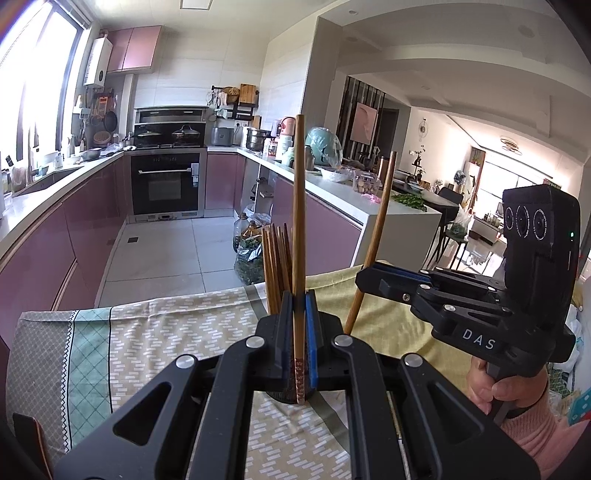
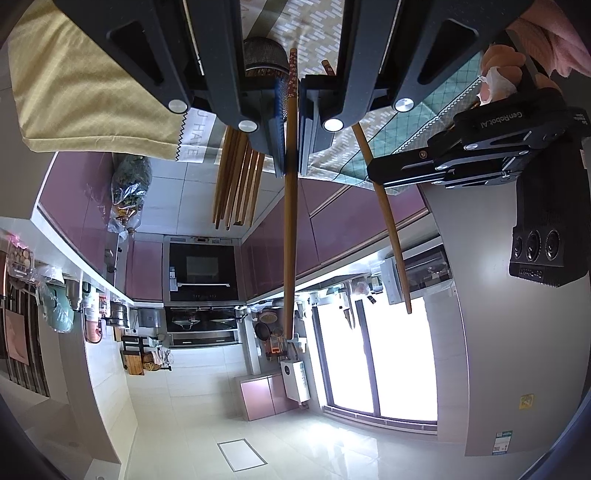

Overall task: Organize utensils
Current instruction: 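Carry both upright chopsticks over the mesh cup and lower them in, then push both chopsticks down into the cup and open both grippers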

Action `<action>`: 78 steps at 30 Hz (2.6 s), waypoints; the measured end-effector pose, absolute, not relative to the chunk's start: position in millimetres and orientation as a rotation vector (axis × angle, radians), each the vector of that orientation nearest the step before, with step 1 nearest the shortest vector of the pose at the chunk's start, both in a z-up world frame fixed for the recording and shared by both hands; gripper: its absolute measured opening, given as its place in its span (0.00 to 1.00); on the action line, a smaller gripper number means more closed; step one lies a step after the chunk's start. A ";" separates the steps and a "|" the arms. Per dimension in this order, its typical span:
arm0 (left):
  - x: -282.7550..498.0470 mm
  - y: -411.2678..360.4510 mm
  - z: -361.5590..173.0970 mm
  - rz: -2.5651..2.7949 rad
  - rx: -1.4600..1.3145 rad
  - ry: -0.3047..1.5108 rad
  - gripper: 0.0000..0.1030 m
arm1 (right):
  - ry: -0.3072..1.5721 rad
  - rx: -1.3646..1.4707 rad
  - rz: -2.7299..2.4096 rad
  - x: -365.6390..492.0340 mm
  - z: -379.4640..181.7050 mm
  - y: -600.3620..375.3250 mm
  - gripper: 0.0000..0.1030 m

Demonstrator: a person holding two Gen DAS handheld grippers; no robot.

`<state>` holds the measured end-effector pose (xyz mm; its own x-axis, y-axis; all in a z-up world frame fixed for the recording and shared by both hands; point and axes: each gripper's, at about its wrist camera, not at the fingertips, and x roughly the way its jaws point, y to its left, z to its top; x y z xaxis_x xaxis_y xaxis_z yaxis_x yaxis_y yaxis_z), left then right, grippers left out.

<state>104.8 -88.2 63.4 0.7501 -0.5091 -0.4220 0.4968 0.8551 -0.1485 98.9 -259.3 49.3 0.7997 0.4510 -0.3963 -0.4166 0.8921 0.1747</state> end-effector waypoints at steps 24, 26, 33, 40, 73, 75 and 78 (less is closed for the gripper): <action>114.8 -102.3 72.1 -0.555 -0.015 0.415 0.07 | 0.434 0.085 0.425 124.5 52.8 -261.3 0.05; 115.9 -102.9 72.0 -0.553 -0.015 0.420 0.07 | 0.439 0.086 0.422 126.6 52.2 -261.2 0.05; 123.2 -107.1 70.4 -0.548 -0.013 0.445 0.07 | 0.456 0.087 0.409 134.5 47.8 -261.4 0.05; 129.2 -112.3 66.5 -0.543 -0.008 0.470 0.07 | 0.477 0.079 0.401 142.2 42.8 -257.6 0.05; 151.8 -114.4 42.1 -0.534 0.015 0.555 0.07 | 0.537 0.094 0.392 155.8 20.3 -260.8 0.05; 151.6 -113.4 39.1 -0.535 0.016 0.559 0.07 | 0.540 0.095 0.391 156.2 18.6 -261.1 0.05; 153.1 -110.5 36.0 -0.536 0.015 0.566 0.07 | 0.546 0.095 0.391 156.2 17.4 -261.8 0.05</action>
